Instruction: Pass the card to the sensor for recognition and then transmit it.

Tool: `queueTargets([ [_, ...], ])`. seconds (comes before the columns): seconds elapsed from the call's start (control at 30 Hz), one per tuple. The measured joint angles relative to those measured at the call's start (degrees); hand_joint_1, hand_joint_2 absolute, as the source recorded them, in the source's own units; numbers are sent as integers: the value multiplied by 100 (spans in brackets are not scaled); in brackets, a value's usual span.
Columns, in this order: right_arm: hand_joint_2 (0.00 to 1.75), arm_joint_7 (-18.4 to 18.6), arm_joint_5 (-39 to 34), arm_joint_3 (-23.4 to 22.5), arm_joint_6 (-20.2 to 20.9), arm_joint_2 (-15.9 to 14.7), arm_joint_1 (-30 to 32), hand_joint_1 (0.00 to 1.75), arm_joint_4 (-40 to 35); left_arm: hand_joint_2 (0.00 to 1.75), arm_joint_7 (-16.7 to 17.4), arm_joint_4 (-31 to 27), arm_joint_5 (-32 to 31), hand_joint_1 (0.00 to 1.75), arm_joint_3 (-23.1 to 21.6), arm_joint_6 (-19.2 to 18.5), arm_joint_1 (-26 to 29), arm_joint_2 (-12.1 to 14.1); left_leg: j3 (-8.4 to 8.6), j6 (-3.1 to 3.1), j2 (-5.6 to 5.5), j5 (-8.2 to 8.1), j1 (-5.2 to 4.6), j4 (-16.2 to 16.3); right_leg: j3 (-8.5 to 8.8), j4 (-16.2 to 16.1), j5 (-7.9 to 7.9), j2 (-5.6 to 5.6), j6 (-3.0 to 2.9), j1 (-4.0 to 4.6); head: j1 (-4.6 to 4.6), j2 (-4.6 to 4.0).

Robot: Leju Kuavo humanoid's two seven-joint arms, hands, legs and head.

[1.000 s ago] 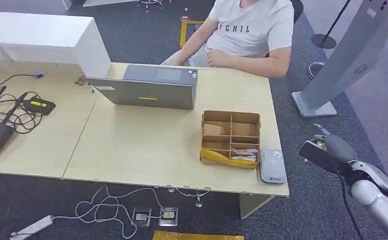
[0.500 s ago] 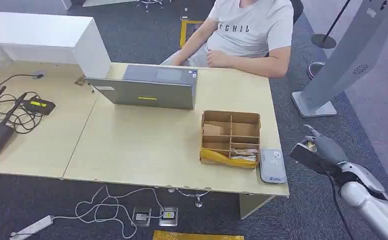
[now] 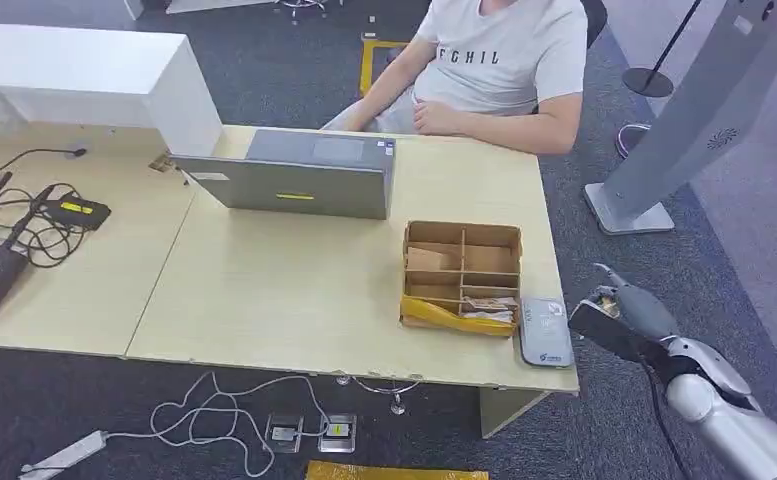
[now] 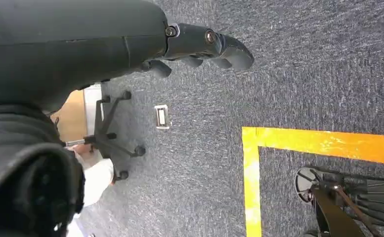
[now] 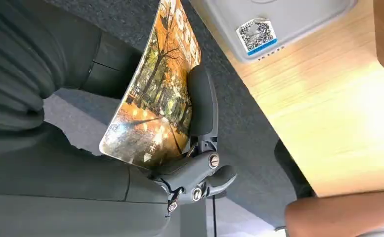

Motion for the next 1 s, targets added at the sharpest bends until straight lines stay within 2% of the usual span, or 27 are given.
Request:
queueTargets([
  [0.53,175,168,-127,0,18,79,82,175,15,0,7,0,-13,0,-105,-55,-6,2,0,0,0,0,0,0,0,0,0,0,0,0,0,0],
  [1.0,175,-164,-352,63,-127,350,131,175,199,0,107,0,11,0,-125,28,-10,2,0,0,2,0,0,0,0,0,0,1,-1,0,0,0],
])
